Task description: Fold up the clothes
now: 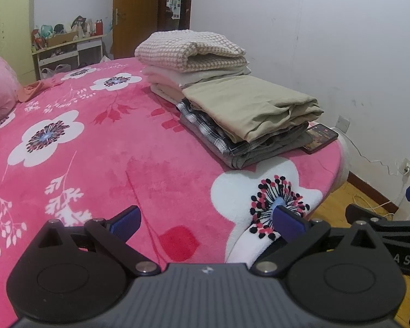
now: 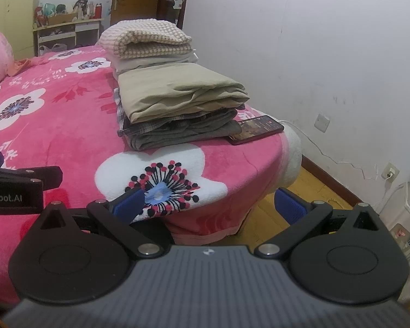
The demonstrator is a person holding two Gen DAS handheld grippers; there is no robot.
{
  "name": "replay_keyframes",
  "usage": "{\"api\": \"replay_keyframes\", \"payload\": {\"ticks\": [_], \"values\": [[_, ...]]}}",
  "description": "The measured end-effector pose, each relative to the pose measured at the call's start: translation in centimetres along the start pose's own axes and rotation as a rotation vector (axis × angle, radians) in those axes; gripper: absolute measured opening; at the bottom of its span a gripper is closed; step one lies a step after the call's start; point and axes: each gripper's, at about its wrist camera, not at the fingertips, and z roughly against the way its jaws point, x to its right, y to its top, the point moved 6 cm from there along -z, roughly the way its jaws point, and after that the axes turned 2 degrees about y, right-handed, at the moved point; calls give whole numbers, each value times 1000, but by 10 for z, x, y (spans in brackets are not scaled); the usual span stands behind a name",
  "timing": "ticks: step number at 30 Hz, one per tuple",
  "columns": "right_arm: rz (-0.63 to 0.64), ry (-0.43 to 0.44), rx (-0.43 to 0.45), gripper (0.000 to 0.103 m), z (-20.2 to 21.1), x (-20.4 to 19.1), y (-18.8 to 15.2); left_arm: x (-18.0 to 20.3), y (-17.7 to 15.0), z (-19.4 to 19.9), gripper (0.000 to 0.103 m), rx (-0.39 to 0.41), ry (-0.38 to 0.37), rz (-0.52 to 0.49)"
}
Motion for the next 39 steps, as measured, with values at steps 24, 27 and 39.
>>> {"api": "replay_keyframes", "payload": {"ticks": [24, 27, 39], "values": [[1, 9, -15, 102, -7, -4, 0, 0, 1, -7, 103, -19, 9, 0], [3, 10, -16, 102, -7, -5, -1, 0, 1, -8, 103, -19, 10, 1], [8, 8, -20, 102, -8, -7, -1, 0, 0, -9, 103, -22, 13, -3]]}}
